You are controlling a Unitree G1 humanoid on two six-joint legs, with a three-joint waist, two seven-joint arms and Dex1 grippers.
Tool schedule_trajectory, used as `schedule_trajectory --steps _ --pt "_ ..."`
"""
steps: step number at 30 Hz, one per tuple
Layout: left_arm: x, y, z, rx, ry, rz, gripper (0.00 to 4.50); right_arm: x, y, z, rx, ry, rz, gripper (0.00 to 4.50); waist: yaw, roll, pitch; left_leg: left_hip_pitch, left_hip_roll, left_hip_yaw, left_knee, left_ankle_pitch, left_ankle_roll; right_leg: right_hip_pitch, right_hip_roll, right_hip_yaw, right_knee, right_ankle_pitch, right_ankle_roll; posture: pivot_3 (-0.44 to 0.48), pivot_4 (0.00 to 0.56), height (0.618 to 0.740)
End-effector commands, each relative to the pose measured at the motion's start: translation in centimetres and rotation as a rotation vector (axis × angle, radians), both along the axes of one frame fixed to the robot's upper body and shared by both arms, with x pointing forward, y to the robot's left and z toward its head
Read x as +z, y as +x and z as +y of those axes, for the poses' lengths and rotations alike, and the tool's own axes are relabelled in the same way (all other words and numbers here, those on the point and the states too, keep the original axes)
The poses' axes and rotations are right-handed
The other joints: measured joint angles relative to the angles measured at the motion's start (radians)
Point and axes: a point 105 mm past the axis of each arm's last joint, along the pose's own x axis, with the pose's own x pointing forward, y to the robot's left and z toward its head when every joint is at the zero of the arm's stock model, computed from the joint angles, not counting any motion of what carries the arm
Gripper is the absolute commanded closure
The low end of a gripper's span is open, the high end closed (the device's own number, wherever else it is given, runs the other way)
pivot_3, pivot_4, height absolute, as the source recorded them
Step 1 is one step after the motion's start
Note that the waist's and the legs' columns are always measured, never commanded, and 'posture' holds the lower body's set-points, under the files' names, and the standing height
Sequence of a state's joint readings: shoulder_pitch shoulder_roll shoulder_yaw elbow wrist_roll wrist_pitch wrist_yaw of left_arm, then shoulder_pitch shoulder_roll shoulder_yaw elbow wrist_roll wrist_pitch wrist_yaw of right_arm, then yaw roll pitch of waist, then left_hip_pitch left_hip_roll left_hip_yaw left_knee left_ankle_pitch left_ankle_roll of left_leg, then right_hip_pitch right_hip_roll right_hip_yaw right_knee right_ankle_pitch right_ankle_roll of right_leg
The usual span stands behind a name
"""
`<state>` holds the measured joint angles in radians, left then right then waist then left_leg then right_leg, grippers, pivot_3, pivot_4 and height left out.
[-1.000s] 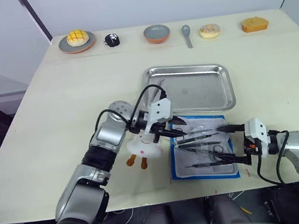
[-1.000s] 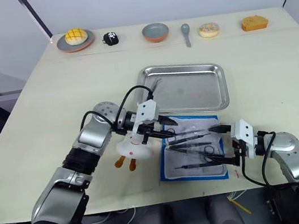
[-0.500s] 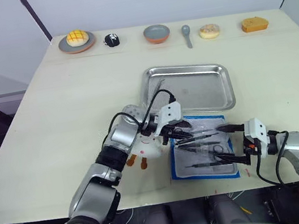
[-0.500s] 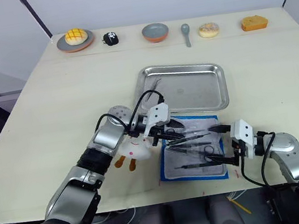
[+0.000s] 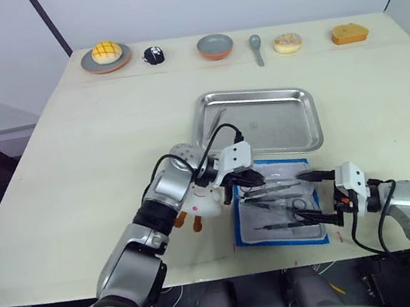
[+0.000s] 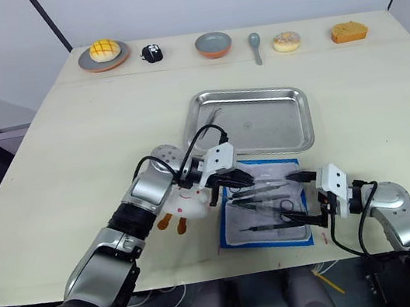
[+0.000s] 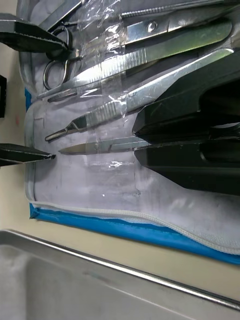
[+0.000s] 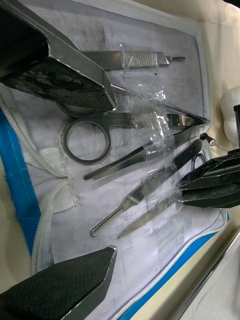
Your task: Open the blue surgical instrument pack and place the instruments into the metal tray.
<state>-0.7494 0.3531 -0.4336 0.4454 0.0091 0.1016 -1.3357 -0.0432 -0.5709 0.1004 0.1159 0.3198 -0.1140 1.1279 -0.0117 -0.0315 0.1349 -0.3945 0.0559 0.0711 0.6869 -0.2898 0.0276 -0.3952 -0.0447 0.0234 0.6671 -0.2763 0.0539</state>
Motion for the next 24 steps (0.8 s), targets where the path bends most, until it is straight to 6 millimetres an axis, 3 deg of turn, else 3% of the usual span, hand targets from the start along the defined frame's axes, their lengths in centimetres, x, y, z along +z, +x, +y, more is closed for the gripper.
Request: schedule_trajectory --steps 1,13,24 --pt "0.2 -0.5 -0.8 -0.046 0.014 0.013 4.42 -2.5 -0.9 -0.2 -0.017 -0.054 0.099 0.00 0.000 0.000 0.000 0.000 0.000 0.000 0.000 0.000 0.000 0.000 0.000 0.000 0.000 0.000 0.000 0.000 0.150 0.732" --pt "2.1 0.5 -1.5 0.050 0.096 -0.021 4.42 -2.7 -0.9 0.1 -0.017 -0.048 0.098 0.00 -0.001 0.000 0.000 0.000 0.000 0.000 0.000 0.000 0.000 0.000 0.000 0.000 0.000 0.000 0.000 0.000 0.150 0.732" --pt "4.2 -0.1 -1.4 0.050 0.191 -0.001 4.42 -2.8 -0.7 0.4 -0.025 -0.040 0.090 0.00 -0.001 0.000 0.000 0.000 0.000 -0.001 0.000 0.000 0.000 0.000 0.000 0.000 0.000 0.000 0.000 0.000 0.150 0.732"
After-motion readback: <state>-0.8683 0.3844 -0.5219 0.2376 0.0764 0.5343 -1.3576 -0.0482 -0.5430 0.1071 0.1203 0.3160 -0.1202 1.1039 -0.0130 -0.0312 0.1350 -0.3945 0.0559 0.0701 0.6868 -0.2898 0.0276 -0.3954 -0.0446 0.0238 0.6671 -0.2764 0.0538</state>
